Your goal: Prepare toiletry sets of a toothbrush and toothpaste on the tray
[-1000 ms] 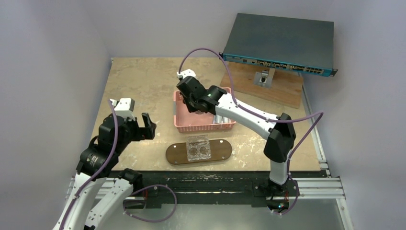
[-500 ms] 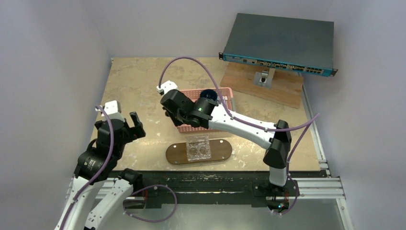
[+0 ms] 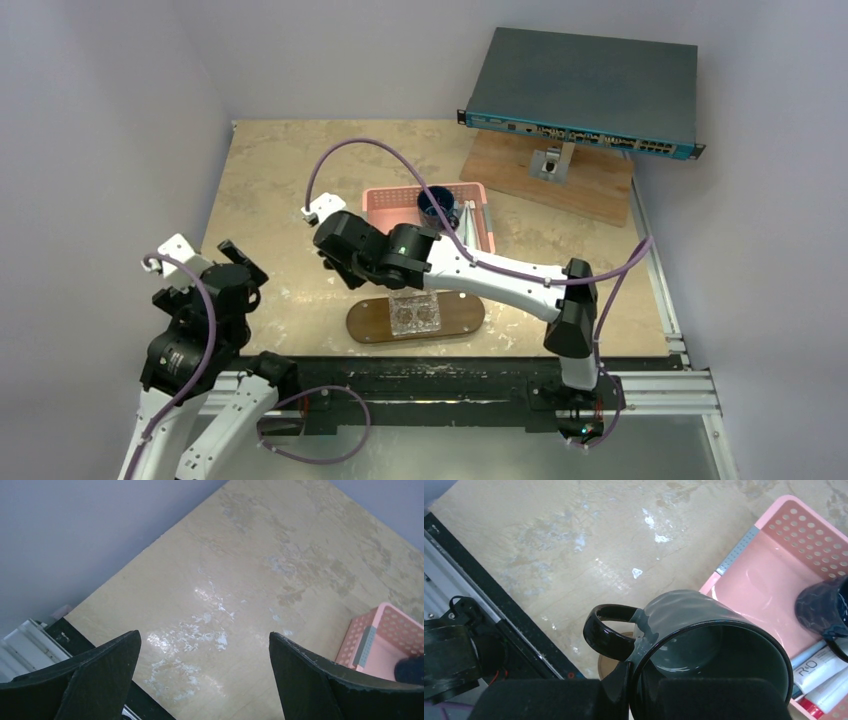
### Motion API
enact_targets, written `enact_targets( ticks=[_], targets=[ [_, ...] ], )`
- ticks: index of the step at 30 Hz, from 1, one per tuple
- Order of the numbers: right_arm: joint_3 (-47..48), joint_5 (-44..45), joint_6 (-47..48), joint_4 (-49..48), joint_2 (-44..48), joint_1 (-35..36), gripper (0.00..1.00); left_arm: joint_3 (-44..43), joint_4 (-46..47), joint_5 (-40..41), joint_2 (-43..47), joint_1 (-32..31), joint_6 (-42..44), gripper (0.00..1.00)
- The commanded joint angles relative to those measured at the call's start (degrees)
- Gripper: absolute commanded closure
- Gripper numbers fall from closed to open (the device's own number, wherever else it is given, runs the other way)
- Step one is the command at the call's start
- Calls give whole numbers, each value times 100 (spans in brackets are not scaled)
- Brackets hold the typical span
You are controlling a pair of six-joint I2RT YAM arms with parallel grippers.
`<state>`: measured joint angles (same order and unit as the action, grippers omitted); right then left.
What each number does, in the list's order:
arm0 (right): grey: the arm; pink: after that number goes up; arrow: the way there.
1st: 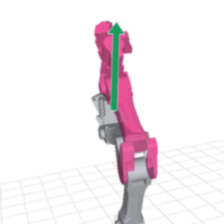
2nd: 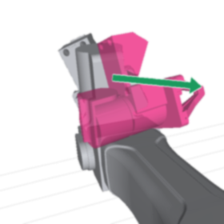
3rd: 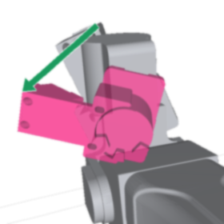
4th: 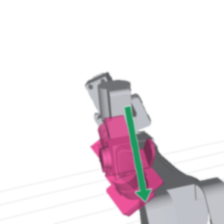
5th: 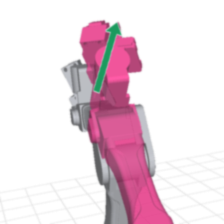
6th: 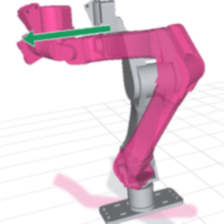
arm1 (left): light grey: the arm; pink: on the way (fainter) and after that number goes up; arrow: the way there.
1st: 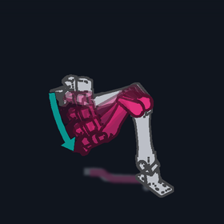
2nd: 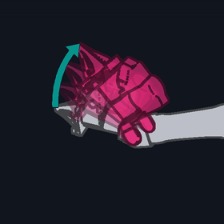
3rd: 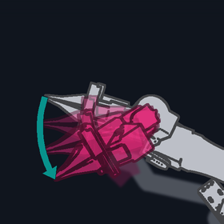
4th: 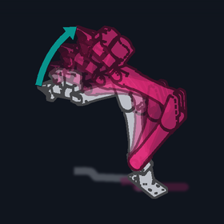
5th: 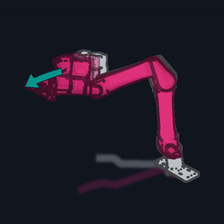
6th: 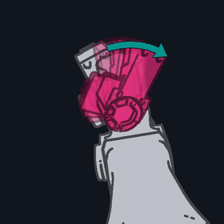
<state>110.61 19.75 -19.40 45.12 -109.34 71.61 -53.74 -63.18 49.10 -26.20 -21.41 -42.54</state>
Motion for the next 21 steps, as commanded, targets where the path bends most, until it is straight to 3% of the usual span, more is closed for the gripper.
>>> enact_targets(
  ticks=[1,9,21],
  targets=[
    [505,-22,-5,-70,-78,173,100,-272,-636,989,139,-12,-1023,0],
    [804,-279,-94,187,-474,373,100,-372,-1331,1444,263,-12,-1952,0],
    [672,-500,-262,339,-791,572,100,-383,-1438,1536,307,-12,-2093,0]
  ],
)
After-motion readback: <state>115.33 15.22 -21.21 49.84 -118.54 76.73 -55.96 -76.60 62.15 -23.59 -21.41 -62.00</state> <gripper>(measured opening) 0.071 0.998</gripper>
